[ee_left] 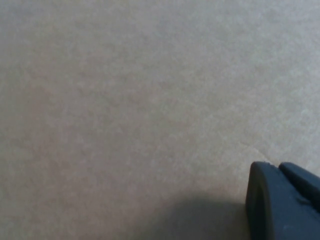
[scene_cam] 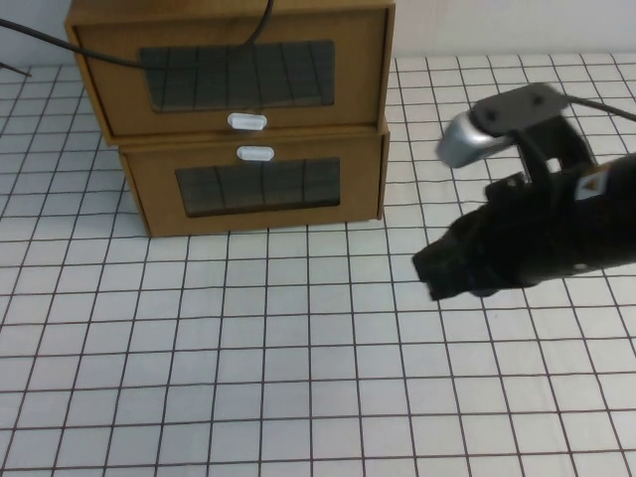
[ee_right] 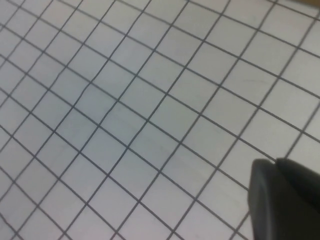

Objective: Open the shoe box
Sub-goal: 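Pull the top drawer of the cardboard box fully open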

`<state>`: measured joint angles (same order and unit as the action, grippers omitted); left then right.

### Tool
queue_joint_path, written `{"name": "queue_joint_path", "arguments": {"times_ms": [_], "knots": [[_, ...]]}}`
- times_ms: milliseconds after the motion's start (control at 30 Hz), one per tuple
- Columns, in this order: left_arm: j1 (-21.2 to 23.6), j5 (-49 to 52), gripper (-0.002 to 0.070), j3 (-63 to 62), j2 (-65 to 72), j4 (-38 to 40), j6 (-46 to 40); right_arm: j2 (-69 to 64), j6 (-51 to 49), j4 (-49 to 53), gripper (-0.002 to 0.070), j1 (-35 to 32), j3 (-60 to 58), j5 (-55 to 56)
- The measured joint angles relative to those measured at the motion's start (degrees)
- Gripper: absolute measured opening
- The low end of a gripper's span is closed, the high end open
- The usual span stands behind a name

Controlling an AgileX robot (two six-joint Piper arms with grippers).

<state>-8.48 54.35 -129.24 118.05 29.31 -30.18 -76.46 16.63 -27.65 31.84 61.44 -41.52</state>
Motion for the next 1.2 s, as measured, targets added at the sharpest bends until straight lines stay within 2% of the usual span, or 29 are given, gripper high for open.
{"name": "queue_joint_path", "arguments": {"times_ms": [200,333,467,567,700,933,1200], "knots": [[0.0,0.0,-0.0002,0.0,0.0,0.0,0.0,-9.18,-11.06,22.03,-0.0013,13.81,9.65,0.0],[0.0,0.13,-0.0002,0.0,0.0,0.0,0.01,-13.77,-21.45,45.36,-0.0013,21.94,13.21,0.25],[0.0,0.13,-0.0002,0.0,0.0,0.0,0.22,-17.16,-29.6,65.68,-0.0013,26.58,13.93,3.74],[0.0,0.32,-0.0002,0.0,0.0,0.0,0.22,-18.99,-34.02,76.05,-0.0011,27.59,13.93,7.72],[0.0,0.46,-0.0002,-0.02,0.0,0.0,0.22,-20.38,-35.99,84.38,0.0039,27.69,13.96,12.86],[0.0,0.46,-0.0002,-0.02,0.0,0.11,0.22,-23.85,-43.66,94.84,0.0246,27.82,17.0,15.61],[0.0,0.46,-0.0002,-0.02,0.0,0.11,0.22,-30.52,-49.34,102.73,0.0279,25.33,23.43,15.4]]}}
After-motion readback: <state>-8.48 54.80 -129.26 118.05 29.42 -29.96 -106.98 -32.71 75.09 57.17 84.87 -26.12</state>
